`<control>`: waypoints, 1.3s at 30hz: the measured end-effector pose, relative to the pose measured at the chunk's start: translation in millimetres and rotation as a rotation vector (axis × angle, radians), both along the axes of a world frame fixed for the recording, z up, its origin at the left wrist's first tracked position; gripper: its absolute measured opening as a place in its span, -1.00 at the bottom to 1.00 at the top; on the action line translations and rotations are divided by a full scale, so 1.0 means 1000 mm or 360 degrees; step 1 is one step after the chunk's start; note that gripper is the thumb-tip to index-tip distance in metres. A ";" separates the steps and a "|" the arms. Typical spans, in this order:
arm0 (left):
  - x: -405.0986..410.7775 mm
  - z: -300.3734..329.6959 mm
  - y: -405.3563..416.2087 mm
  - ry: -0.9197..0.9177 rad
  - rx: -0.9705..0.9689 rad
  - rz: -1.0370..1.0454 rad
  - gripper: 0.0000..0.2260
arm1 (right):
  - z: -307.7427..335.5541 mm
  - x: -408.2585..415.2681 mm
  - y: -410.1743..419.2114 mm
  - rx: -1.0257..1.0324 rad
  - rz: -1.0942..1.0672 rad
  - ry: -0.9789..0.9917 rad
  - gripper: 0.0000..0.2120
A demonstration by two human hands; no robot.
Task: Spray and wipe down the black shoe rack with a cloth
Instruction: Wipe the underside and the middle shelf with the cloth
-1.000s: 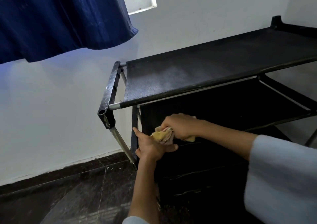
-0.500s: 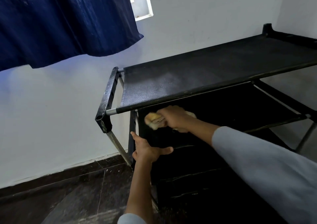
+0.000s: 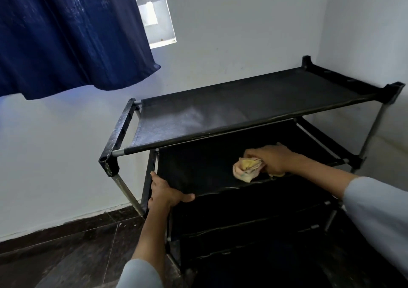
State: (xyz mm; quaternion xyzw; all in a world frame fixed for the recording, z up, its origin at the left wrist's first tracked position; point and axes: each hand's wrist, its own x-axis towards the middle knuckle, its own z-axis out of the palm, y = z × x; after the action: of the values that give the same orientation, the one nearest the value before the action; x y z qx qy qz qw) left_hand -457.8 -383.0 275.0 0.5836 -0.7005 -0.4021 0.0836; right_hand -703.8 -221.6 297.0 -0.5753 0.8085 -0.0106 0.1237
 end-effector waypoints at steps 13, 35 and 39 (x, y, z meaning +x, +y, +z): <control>-0.082 -0.016 0.032 -0.0319 0.0021 -0.0561 0.25 | -0.011 0.022 -0.018 -0.0265 0.0141 -0.0056 -0.72; -0.079 -0.003 0.049 -0.0466 -0.0050 -0.0615 0.26 | -0.008 -0.010 -0.004 -0.0010 0.0115 0.0160 -0.71; -0.081 -0.002 0.044 -0.0464 0.0000 -0.0637 0.25 | -0.027 -0.029 -0.033 -0.0200 -0.0120 0.0276 -0.78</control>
State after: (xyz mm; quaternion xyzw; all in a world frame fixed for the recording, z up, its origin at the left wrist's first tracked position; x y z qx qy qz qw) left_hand -538.5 -338.8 272.6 0.4850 -0.8069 -0.3221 -0.0996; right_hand -732.9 -255.0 270.5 -0.5497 0.8350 -0.0160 0.0166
